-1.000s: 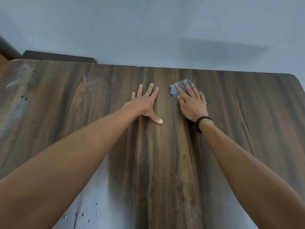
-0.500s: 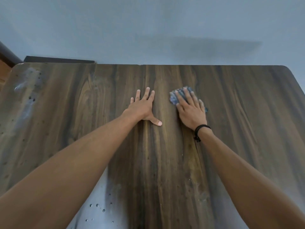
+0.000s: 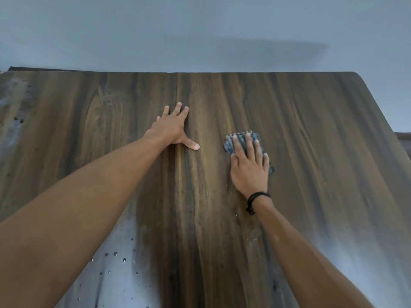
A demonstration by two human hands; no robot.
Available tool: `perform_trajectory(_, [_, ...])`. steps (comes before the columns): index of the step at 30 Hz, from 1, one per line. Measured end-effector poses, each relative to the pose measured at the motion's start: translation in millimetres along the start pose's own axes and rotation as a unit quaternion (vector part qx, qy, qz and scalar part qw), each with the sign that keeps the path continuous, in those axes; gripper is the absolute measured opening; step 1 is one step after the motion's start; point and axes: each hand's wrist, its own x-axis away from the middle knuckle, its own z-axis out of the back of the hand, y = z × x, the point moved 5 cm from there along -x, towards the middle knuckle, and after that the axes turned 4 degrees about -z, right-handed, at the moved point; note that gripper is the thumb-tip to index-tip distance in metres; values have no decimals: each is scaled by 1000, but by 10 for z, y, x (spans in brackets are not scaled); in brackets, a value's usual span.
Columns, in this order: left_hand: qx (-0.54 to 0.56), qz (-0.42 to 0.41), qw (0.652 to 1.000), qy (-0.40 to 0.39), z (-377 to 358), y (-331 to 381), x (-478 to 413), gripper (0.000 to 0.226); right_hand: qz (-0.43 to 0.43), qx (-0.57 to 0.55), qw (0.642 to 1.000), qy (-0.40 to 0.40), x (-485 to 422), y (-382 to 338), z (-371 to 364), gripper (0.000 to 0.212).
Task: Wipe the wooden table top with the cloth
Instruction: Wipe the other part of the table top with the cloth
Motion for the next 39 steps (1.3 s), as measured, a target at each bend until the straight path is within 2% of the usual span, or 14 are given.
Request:
perform_trajectory(4, [-30, -3, 999, 32, -13, 123, 103, 133, 117, 17, 992, -33, 412, -5, -87, 53])
perform_trajectory(7, [-47, -22, 998, 46, -56, 224, 227, 120, -4, -11, 1000, -9, 217, 88, 40, 54])
perform_trajectory(8, [-41, -20, 999, 28, -87, 241, 257, 124, -7, -7, 1000, -7, 276, 5, 9, 55])
perform_trajectory(11, [-39, -16, 998, -48, -190, 254, 307, 141, 148, 23, 989, -14, 726, -137, -166, 53])
perform_trajectory(12, [-45, -16, 997, -67, -218, 238, 320, 144, 164, 27, 986, -21, 693, -37, -130, 52])
perform_trajectory(16, [-85, -19, 992, -89, -283, 199, 342, 156, 22, -8, 1000, -12, 305, 86, -10, 54])
perform_trajectory(20, [-63, 5, 995, -71, -301, 198, 384, 158, 179, 37, 983, -34, 559, 114, -52, 52])
perform_trajectory(23, [-46, 26, 998, -43, -340, 193, 461, 148, 35, 0, 999, -39, 274, 332, 119, 54])
perform_trajectory(24, [-42, 30, 998, -35, -357, 192, 487, 145, 30, 3, 999, -32, 348, 269, 91, 55])
perform_trajectory(28, [-33, 29, 999, 0, -379, 212, 529, 133, 205, 35, 977, -53, 897, 125, -59, 52])
perform_trajectory(32, [-12, 29, 999, 21, -407, 213, 611, 125, 62, 4, 997, -39, 633, 151, 52, 53])
perform_trajectory(36, [-9, 16, 999, 30, -431, 223, 639, 117, 208, 38, 976, -51, 1135, 102, -123, 53])
perform_trajectory(37, [-12, 13, 999, 38, -444, 236, 661, 114, 213, 44, 975, -50, 1072, 193, -74, 53])
perform_trajectory(39, [-22, 7, 999, 48, -462, 251, 722, 108, 122, 30, 991, -34, 754, 327, 42, 53])
